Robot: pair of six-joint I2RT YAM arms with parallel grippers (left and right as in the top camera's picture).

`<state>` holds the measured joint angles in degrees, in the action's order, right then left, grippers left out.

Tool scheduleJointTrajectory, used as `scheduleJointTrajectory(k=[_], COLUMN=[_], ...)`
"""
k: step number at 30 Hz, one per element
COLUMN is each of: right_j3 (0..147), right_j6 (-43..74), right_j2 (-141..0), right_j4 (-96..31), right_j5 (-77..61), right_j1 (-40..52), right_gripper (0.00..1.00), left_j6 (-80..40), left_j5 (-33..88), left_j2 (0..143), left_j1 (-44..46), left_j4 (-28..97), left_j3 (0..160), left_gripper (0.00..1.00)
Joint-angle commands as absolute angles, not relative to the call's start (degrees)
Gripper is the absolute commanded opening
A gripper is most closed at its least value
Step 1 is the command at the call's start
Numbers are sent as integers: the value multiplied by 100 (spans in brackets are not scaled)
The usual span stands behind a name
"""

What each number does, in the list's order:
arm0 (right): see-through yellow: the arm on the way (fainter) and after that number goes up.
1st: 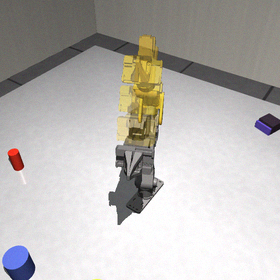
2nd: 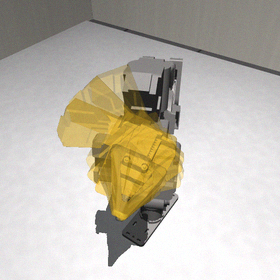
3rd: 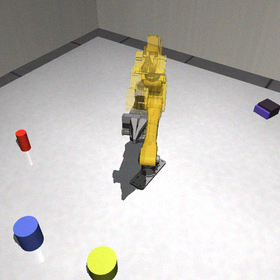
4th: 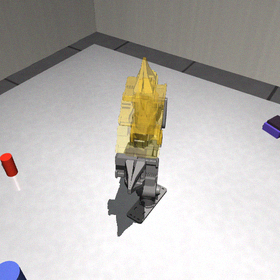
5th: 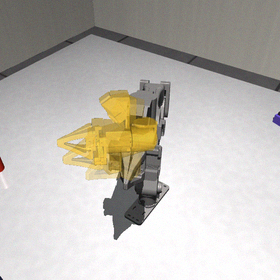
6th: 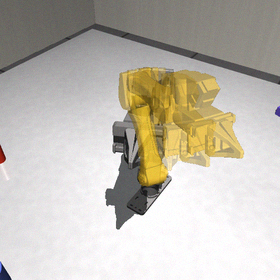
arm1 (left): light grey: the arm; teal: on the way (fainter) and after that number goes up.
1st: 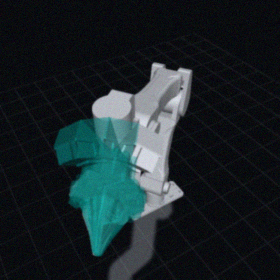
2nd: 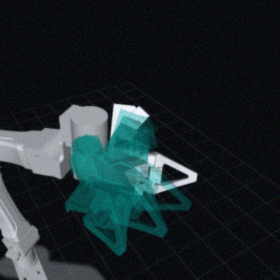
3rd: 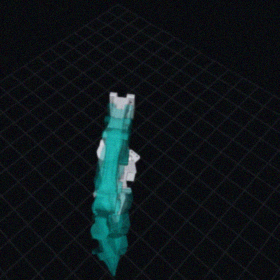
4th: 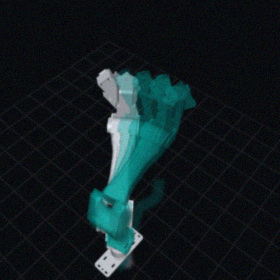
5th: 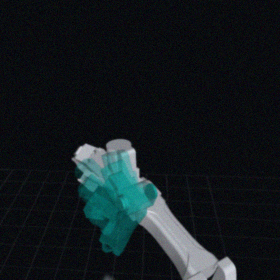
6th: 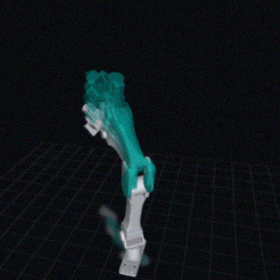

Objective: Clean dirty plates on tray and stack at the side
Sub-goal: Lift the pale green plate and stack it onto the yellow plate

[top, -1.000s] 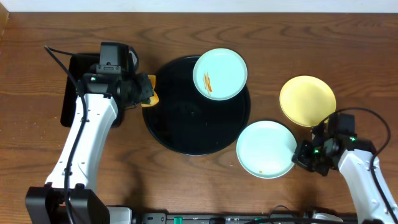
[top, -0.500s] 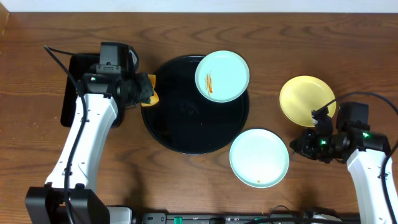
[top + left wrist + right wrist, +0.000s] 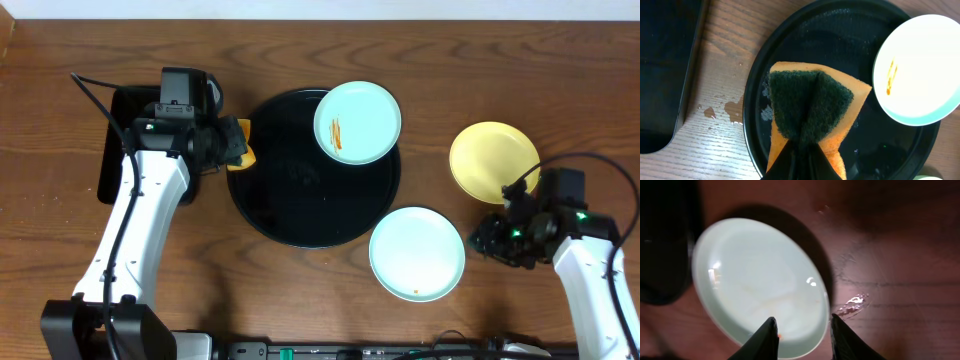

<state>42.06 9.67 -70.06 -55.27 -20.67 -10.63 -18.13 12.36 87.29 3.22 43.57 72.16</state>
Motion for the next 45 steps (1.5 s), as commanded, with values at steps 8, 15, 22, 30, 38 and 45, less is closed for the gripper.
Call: scheduleJointTrajectory(k=[8,15,22,30,38,45], right_j3=[3245,2906,2585,2377,2429,2786], right_j6=[1022,1028,1474,1927,1809,1463], right_j2=[-7507,-7540,-7540,-7540,-7511,-7116], right_j4=[-4493,-3756,-3387,-3085,-3059,-3415], right_j5=[-2003,-2587,-2622,-2362,-2941,-3498], right_j1=[-1041,-1041,-1041,-1041,-1048,-1048], right_gripper=[38,43,40,18,1,1], left_j6=[-1780,-1780,-1780,-1780,-1780,-1780], left_j5=[1286,1286,1286,1286,1286,1286], left_j2=[8724,8724,8724,8724,8724,8724], left_j1=[336,336,336,336,336,336], left_j4=[4307,4274,4274,4274,4272,4274], left_j3=[7260,7260,7260,7260,7260,7260], left_gripper=[7,7,7,7,7,7])
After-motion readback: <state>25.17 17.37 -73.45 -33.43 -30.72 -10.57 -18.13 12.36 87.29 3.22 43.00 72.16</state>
